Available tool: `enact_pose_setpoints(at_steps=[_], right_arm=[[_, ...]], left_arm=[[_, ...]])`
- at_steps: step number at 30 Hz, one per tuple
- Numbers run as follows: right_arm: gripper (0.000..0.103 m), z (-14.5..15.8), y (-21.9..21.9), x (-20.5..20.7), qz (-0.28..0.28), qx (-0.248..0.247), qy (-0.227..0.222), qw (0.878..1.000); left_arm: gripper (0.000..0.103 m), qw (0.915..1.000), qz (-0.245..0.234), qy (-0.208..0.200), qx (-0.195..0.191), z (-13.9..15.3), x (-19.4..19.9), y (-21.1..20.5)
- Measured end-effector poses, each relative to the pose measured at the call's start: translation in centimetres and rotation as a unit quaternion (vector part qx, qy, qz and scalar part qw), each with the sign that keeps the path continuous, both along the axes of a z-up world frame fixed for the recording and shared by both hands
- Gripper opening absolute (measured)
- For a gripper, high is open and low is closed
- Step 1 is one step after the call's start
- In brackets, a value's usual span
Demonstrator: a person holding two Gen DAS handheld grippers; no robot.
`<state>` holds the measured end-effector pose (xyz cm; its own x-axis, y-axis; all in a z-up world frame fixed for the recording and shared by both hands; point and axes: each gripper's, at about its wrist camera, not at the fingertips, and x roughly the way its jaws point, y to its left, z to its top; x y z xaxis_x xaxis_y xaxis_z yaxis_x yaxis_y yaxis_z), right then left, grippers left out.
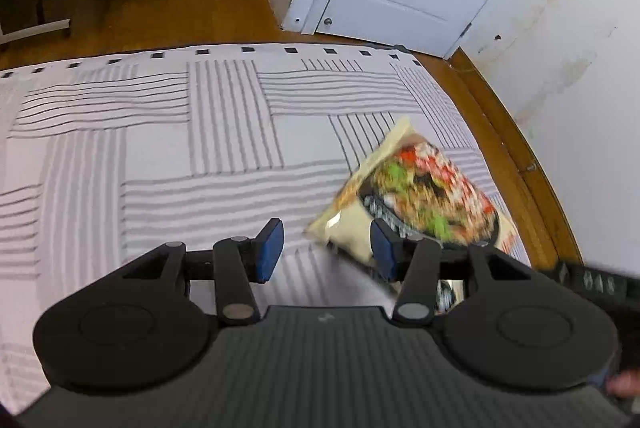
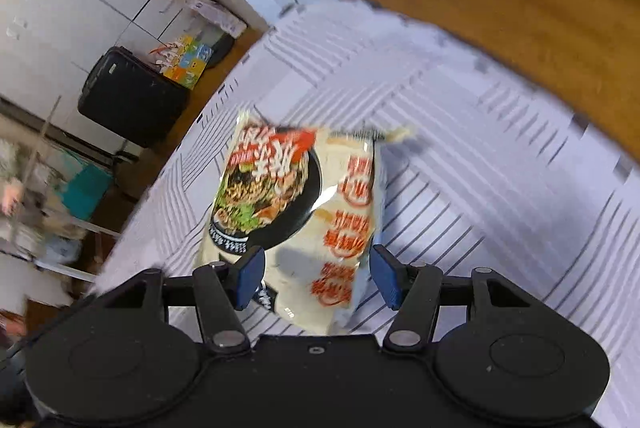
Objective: Organize snacks
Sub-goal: 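Close both tools on the cream noodle-snack pack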
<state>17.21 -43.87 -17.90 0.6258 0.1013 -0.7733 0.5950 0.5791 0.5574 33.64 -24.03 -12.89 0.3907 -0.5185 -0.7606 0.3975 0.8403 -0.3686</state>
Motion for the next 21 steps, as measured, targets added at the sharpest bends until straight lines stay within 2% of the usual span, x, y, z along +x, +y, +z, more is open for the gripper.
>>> enact_pose_setpoints(at_steps=[5, 10, 13, 15, 18, 21], right_arm=[[0.069, -0.9, 0.2, 1.0, 0.0, -0.004, 0.009, 1.0], [0.069, -1.1, -0.1, 2.0, 0.019, -0.035, 0.007, 0.999], [0.076, -1.1, -0.9, 2.5, 0.046, -0.042, -0.005, 0.998], [0.08, -1.1, -1.2, 2.8, 0.065, -0.043, -0.014, 0.997], [0.082, -1.0, -1.0, 2.9, 0.084, -0.063, -0.016, 0.994], [0.085, -1.1, 0.2, 3.5, 0.112, -0.108, -0.004, 0.988]], left_arm=[[0.047, 0.9997, 0.005, 0.02, -0.015, -2.5, 3.1, -2.4], [0.048, 0.9991, 0.002, 0.03, -0.031, -3.7, 4.4, -3.8], [0.048, 0.9963, -0.007, 0.062, -0.059, -4.1, 4.5, -3.7], [0.049, 0.9907, -0.019, 0.103, -0.087, -4.5, 4.6, -3.4], [0.049, 0.9926, -0.024, 0.091, -0.077, -4.4, 3.8, -3.7], [0.049, 0.995, -0.025, 0.078, -0.057, -4.1, 3.3, -4.4]])
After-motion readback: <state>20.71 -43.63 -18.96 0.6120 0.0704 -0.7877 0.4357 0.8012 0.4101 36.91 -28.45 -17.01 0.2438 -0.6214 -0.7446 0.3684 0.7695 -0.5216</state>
